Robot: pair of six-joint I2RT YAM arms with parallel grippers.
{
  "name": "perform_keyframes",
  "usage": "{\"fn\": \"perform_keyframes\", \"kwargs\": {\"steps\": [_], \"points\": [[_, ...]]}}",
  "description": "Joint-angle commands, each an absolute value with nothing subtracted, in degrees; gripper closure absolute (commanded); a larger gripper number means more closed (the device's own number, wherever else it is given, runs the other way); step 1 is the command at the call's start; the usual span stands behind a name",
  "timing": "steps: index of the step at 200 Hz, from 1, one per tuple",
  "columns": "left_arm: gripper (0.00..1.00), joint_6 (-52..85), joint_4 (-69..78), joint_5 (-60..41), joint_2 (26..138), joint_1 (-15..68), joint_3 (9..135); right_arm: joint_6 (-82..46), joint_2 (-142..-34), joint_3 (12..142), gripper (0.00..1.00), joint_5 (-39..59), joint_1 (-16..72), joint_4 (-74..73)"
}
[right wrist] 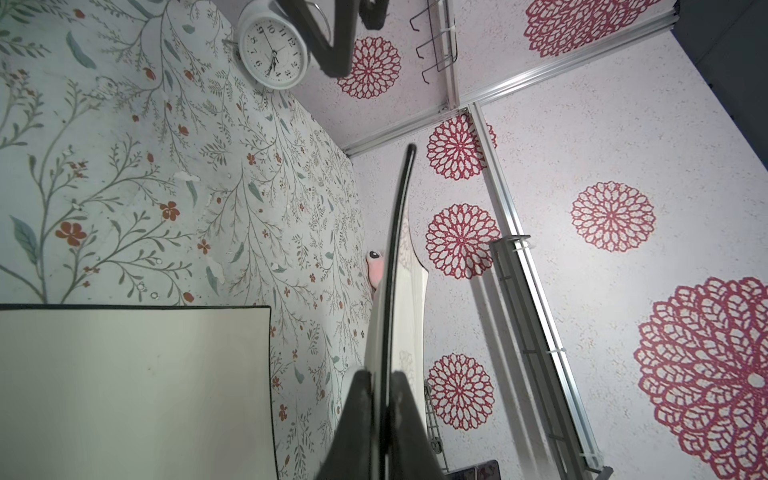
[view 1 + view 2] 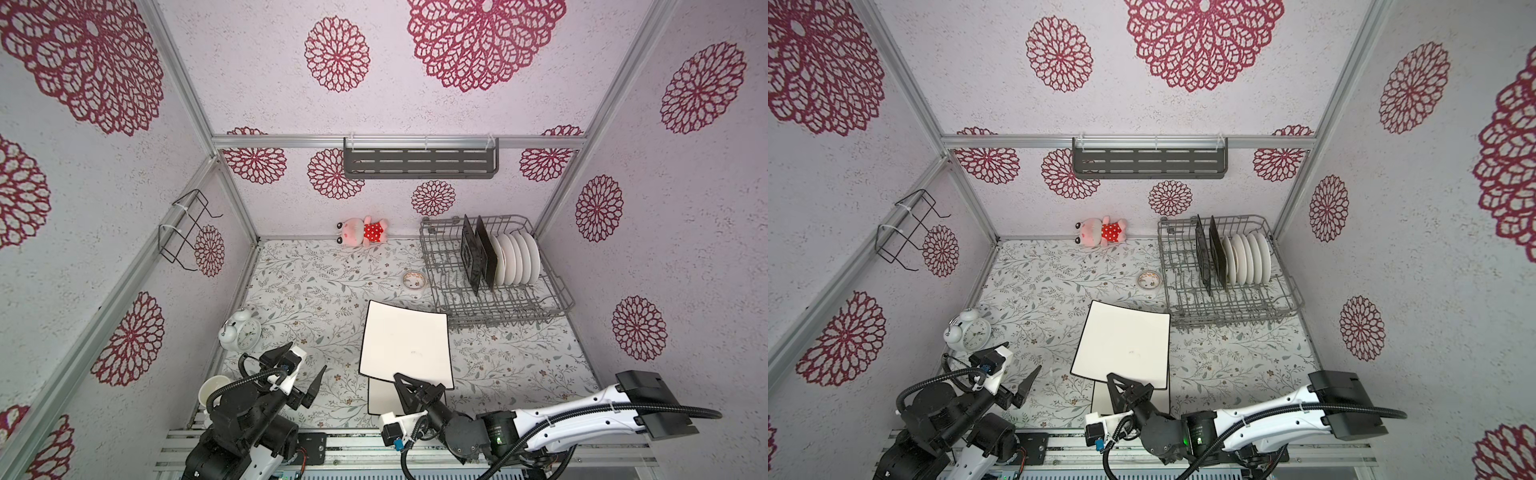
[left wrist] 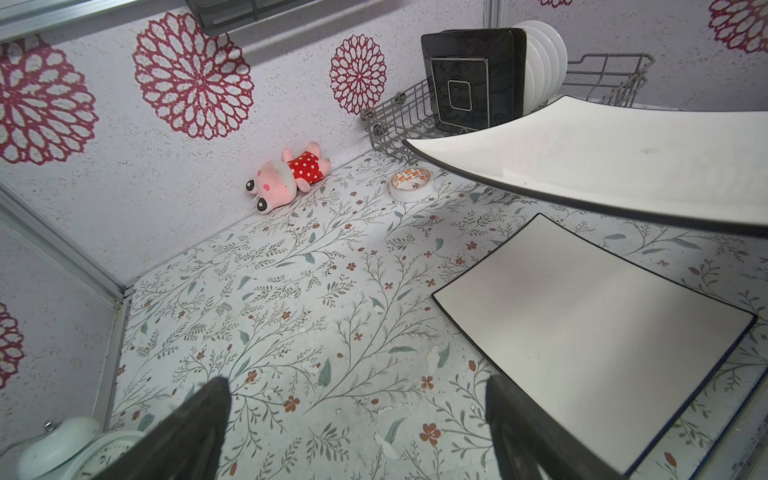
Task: Unload the plates from the dish rack
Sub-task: 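Swing the held plate toward the robot over the plate on the table, then lower the held plate flat onto the first white square plate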
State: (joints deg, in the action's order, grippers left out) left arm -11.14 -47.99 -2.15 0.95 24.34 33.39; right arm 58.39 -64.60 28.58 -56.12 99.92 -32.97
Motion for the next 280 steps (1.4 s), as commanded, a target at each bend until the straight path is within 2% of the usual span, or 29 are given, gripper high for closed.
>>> {"fn": "perform_keyframes", "kwargs": {"steps": [1, 27, 83, 154, 280], "points": [[0.02, -11.7, -48.4, -2.7, 0.2, 24.6, 34.5, 63.7, -65.8, 28.7, 1.00, -65.7, 100.9, -46.1], [0.03, -11.6, -48.3, -2.5, 0.2, 24.6, 34.5, 68.1, -70.2, 25.5, 1.00, -67.2, 101.8, -52.0], [0.03, -11.9, -48.3, -2.8, 0.2, 24.6, 34.2, 68.4, -75.9, 24.2, 1.00, -66.9, 101.9, -51.9], [0.03, -12.3, -48.1, -2.3, 0.2, 24.5, 33.8, 58.5, -75.2, 23.3, 1.00, -60.7, 101.9, -36.6], [0.03, -12.6, -47.6, -1.6, 0.2, 24.5, 33.2, 53.1, -75.2, 20.5, 1.00, -56.2, 101.7, -34.5]]}}
